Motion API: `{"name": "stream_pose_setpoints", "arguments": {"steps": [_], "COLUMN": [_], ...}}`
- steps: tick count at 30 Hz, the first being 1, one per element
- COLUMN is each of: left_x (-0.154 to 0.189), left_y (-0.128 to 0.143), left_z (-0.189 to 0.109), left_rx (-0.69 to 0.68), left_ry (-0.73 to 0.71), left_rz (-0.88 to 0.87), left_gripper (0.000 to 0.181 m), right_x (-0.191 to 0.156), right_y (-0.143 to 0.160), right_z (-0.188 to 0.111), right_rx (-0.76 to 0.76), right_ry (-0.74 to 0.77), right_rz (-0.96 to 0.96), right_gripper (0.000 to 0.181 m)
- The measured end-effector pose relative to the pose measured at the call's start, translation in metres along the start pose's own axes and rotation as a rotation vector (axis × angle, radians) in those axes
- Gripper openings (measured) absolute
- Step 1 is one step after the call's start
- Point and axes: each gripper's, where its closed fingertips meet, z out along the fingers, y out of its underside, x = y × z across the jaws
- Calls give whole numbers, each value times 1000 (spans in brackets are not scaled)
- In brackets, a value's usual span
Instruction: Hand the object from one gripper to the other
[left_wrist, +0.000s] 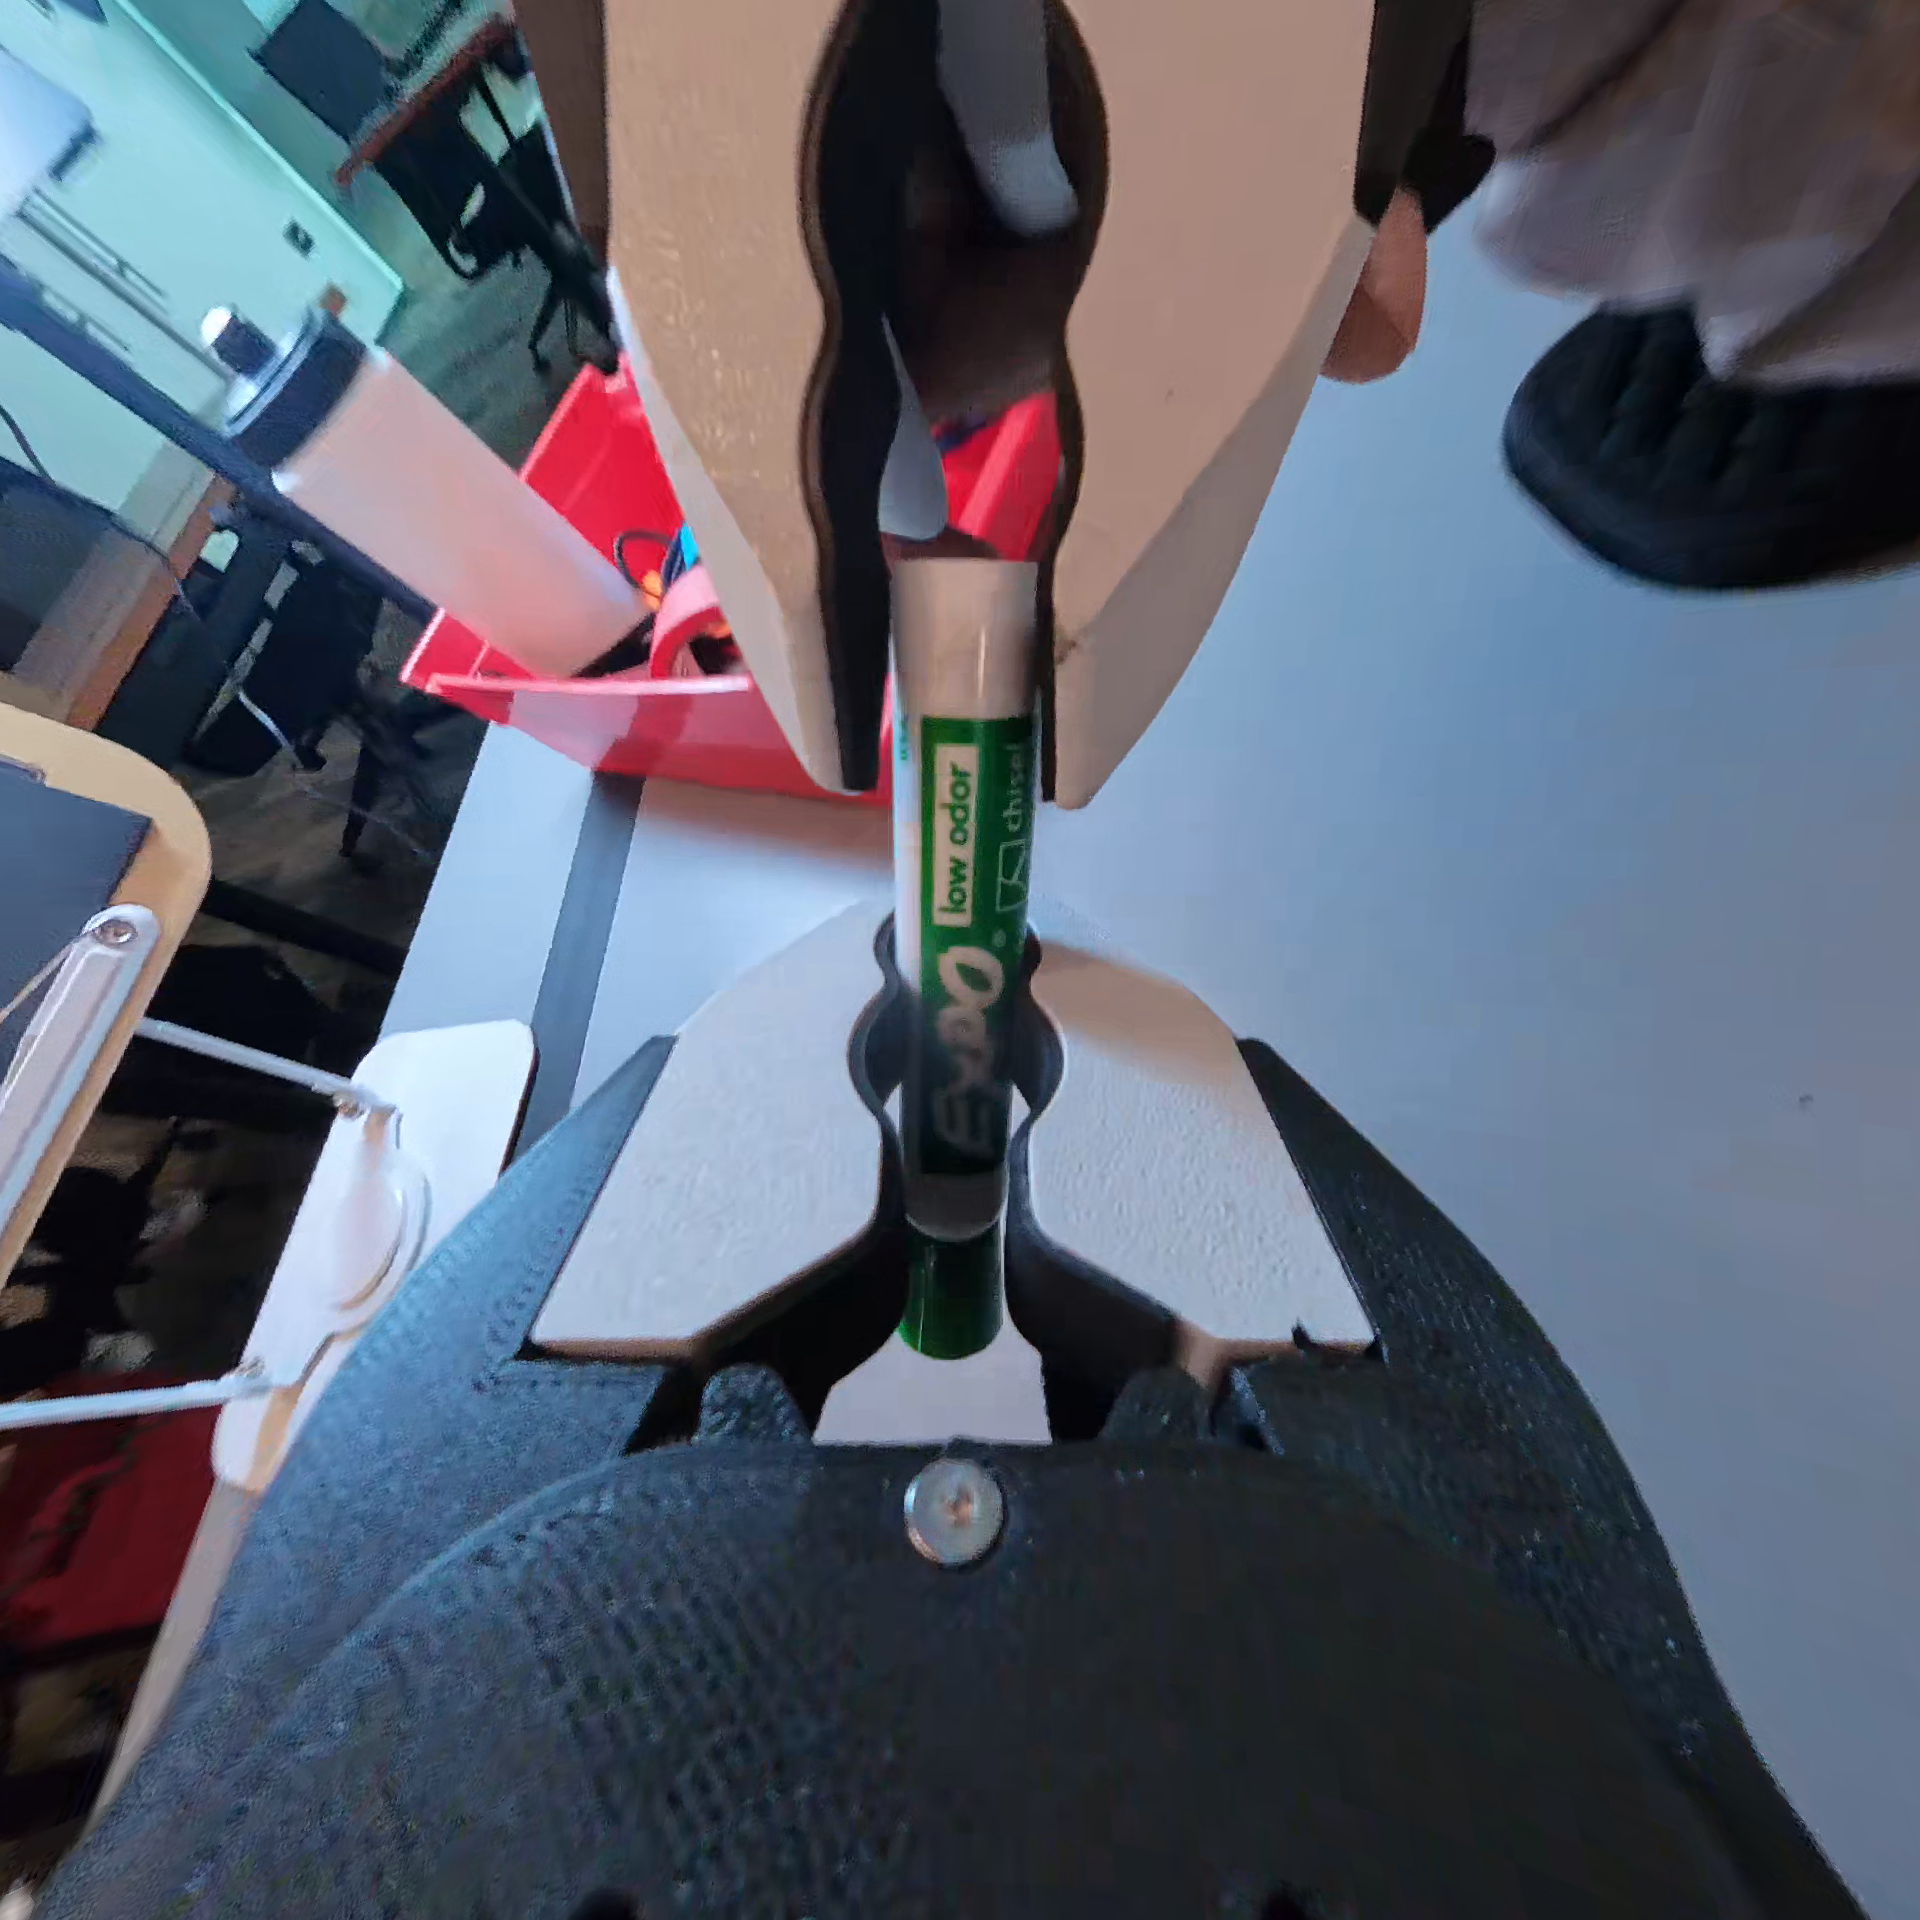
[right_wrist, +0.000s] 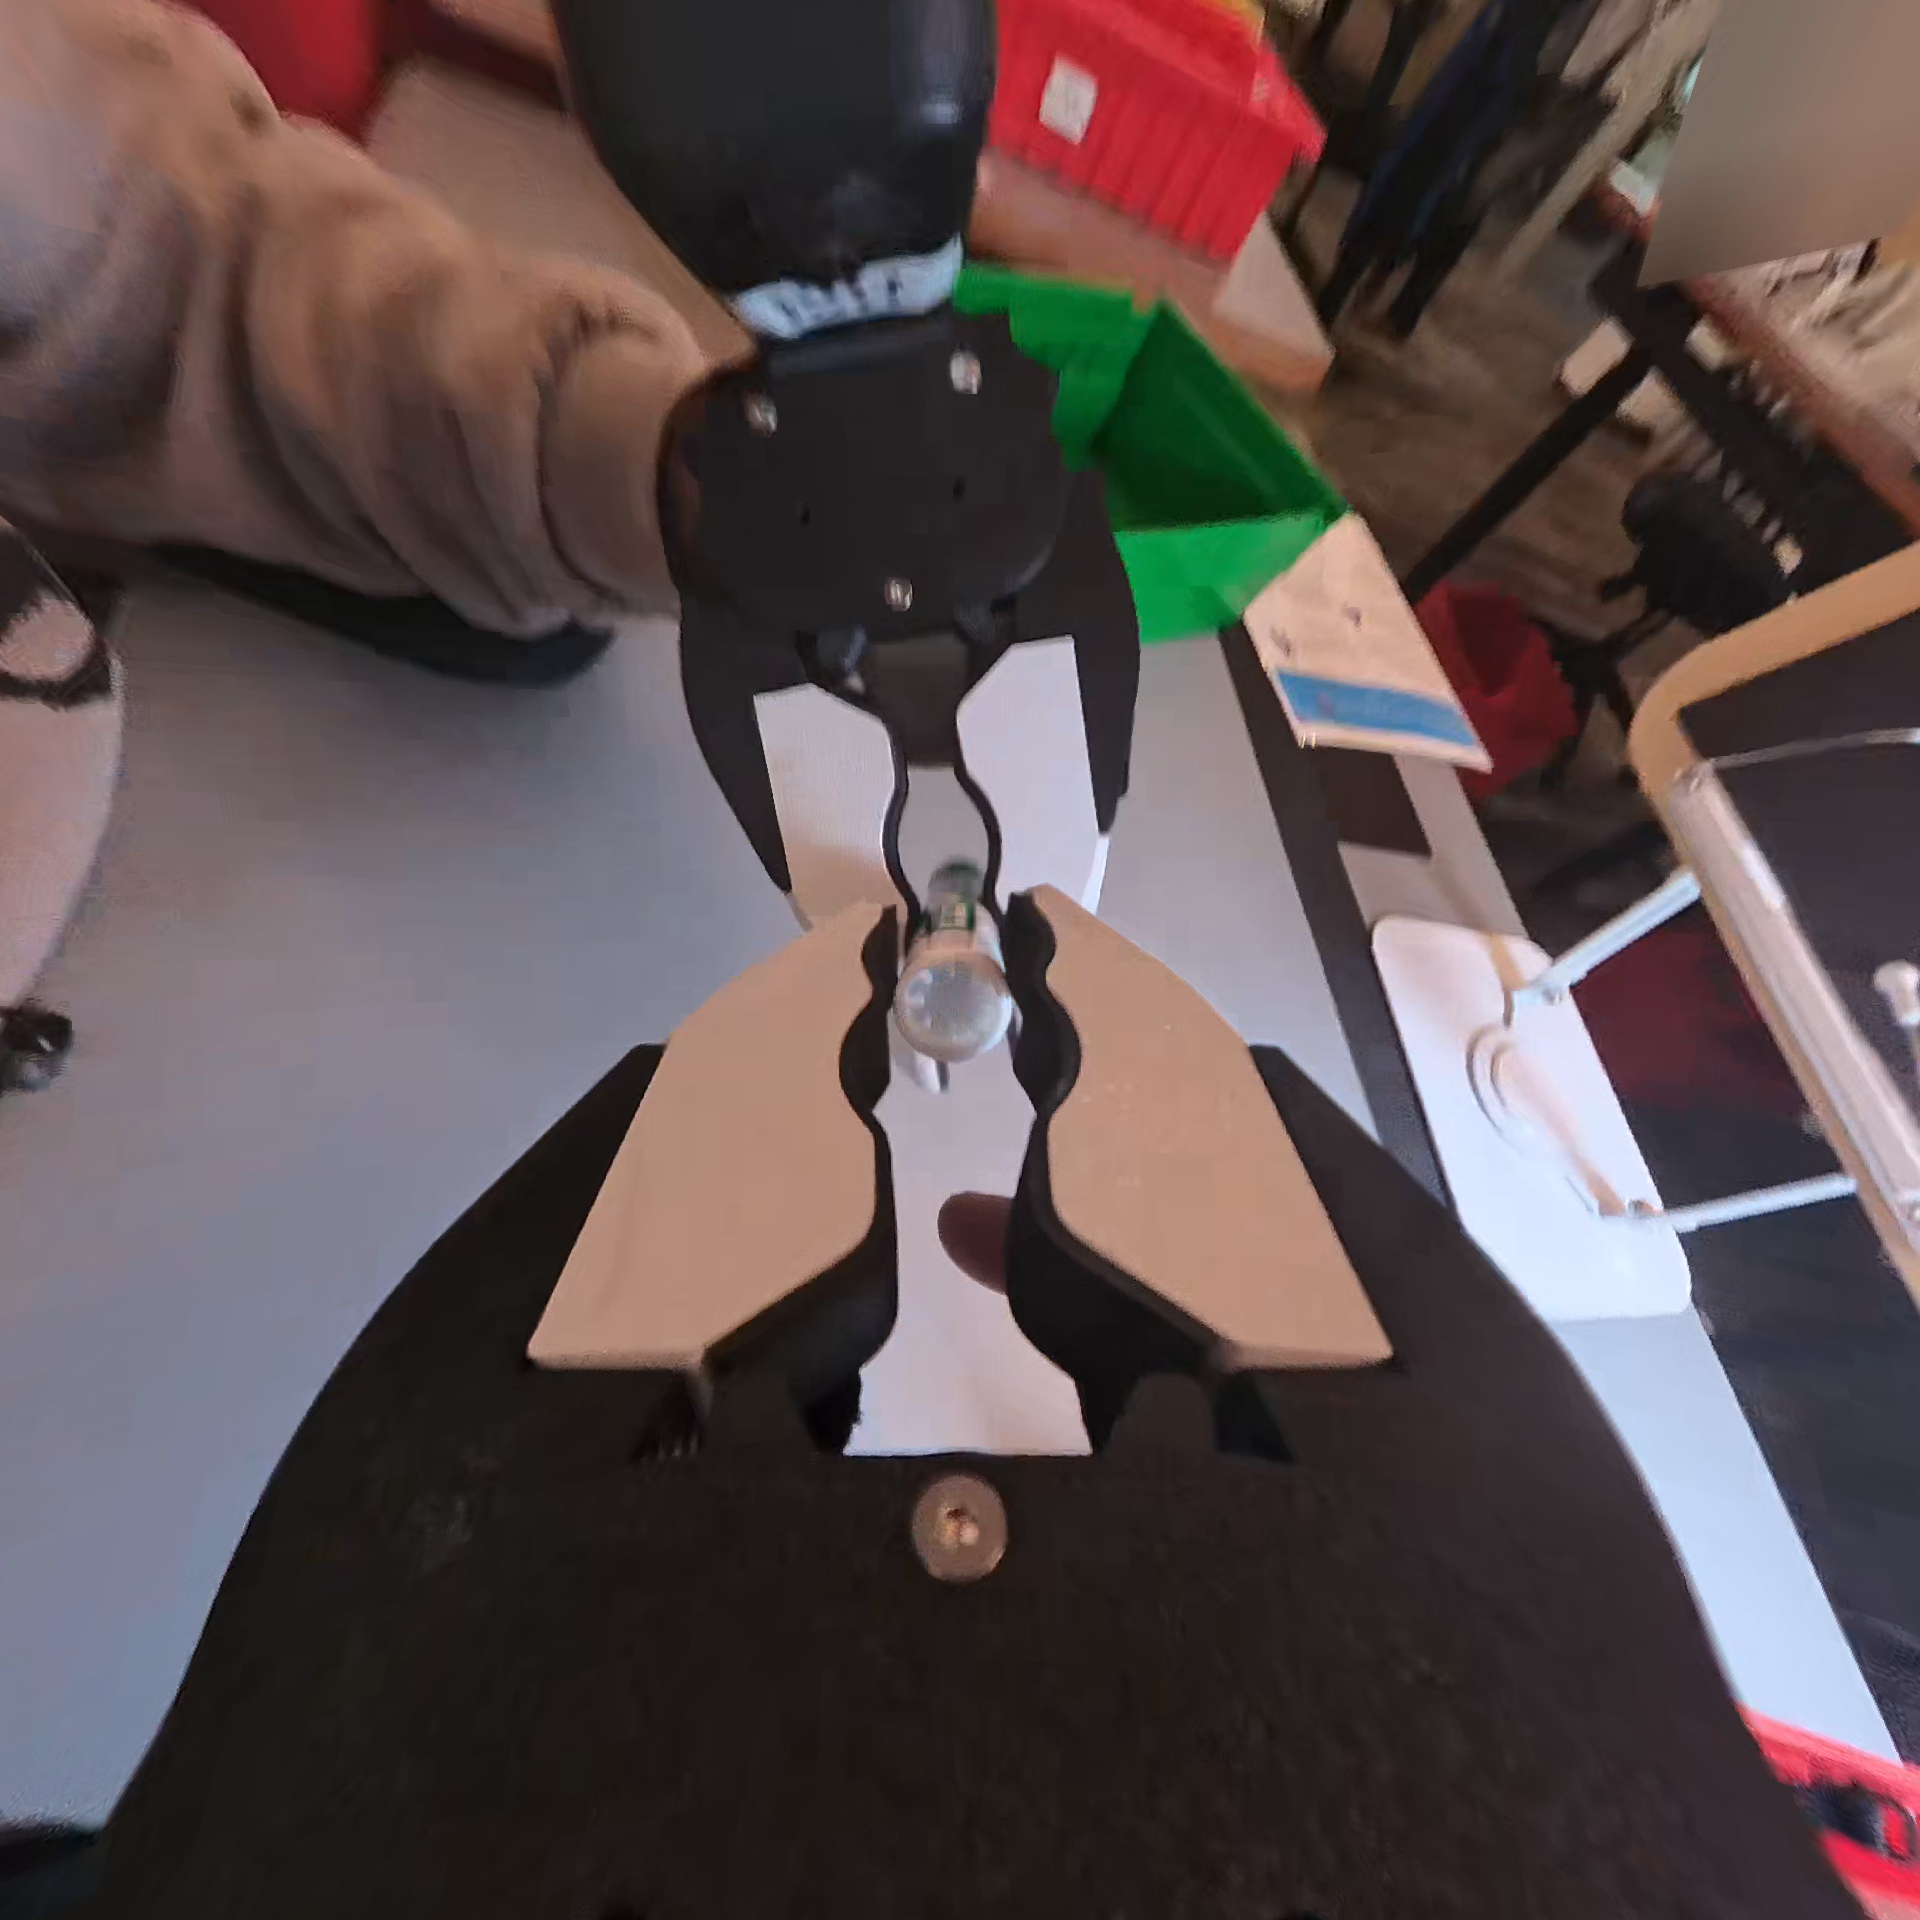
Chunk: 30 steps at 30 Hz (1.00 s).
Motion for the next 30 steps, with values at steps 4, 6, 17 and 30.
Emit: {"name": "stream_pose_setpoints", "arguments": {"steps": [4, 6, 17, 30], "left_x": [1, -3, -38, -57], "left_y": [-42, -57, -110, -68], "left_z": [-18, -31, -128, -118], "left_rx": [232, 335, 975, 710], "left_ry": [57, 72, 92, -39], "left_rz": [-138, -213, -505, -446], "left_gripper": [16, 16, 16, 27], "right_x": [5, 13, 0, 25], "right_y": [-46, -68, -65, -45], "right_z": [-20, -38, 11, 9], "right_rx": [261, 429, 452, 311], "right_ry": [59, 116, 7, 190], "right_rz": [3, 18, 166, 47], "right_gripper": [20, 23, 52, 18]}}
